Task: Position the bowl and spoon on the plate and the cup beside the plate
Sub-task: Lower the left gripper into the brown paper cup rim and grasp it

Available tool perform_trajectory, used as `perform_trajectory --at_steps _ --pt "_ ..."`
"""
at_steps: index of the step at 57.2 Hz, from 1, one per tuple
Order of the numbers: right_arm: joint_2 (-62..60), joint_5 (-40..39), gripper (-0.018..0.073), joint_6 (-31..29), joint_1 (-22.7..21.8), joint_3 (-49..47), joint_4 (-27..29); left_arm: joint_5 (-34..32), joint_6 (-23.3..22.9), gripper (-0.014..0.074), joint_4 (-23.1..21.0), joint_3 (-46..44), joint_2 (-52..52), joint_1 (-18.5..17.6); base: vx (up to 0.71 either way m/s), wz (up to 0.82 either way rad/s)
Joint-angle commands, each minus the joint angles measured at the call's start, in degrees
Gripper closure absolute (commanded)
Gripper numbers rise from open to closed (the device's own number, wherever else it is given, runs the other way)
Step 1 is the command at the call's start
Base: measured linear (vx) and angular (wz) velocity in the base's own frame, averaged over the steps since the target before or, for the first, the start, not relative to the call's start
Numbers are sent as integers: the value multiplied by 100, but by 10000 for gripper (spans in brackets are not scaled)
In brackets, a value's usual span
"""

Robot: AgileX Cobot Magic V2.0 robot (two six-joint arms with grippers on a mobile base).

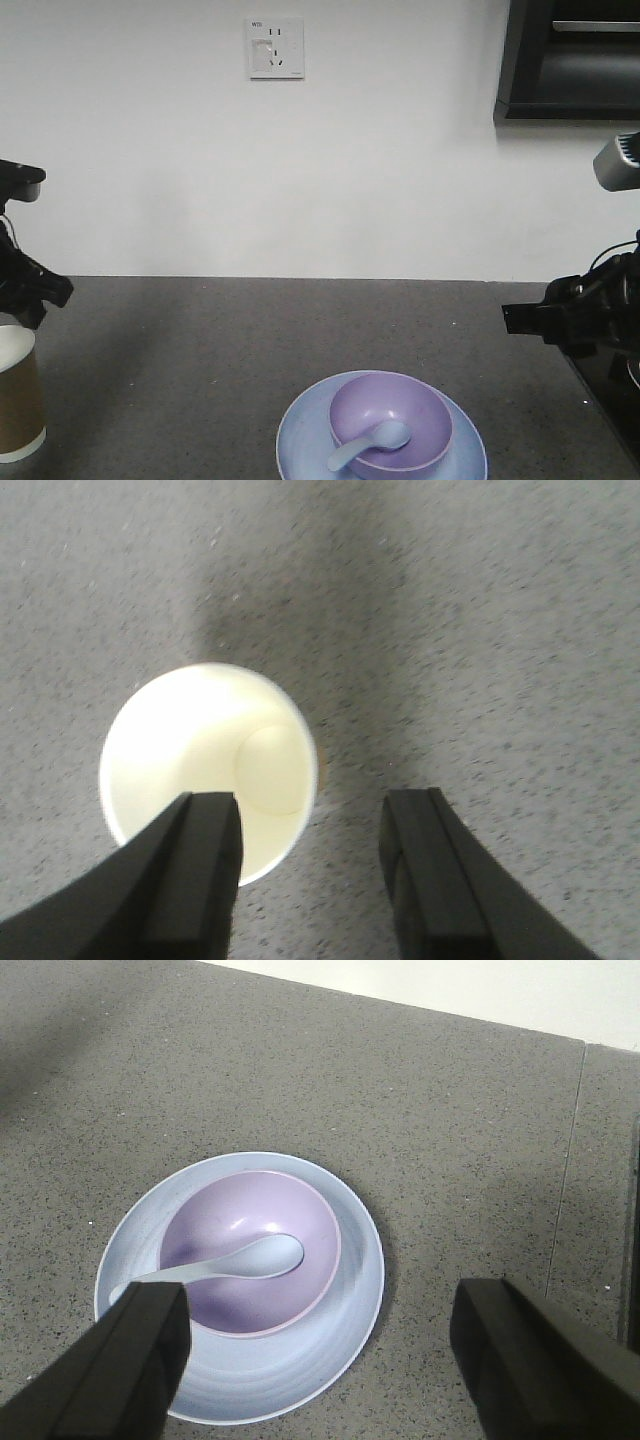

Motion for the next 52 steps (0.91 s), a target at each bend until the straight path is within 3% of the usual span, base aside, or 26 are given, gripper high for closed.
perform_trajectory --at_steps 1,20,52 --pt "-133 -444 -33 -52 -19 -162 15 -173 95 148 -10 -116 -291 92 0 0" --pt "-133 -440 -33 -52 -19 -162 15 -324 212 148 -316 -116 73 128 0 0" --pt "-133 -448 -33 -52 -19 -162 10 -405 197 148 -116 -116 703 169 0 0"
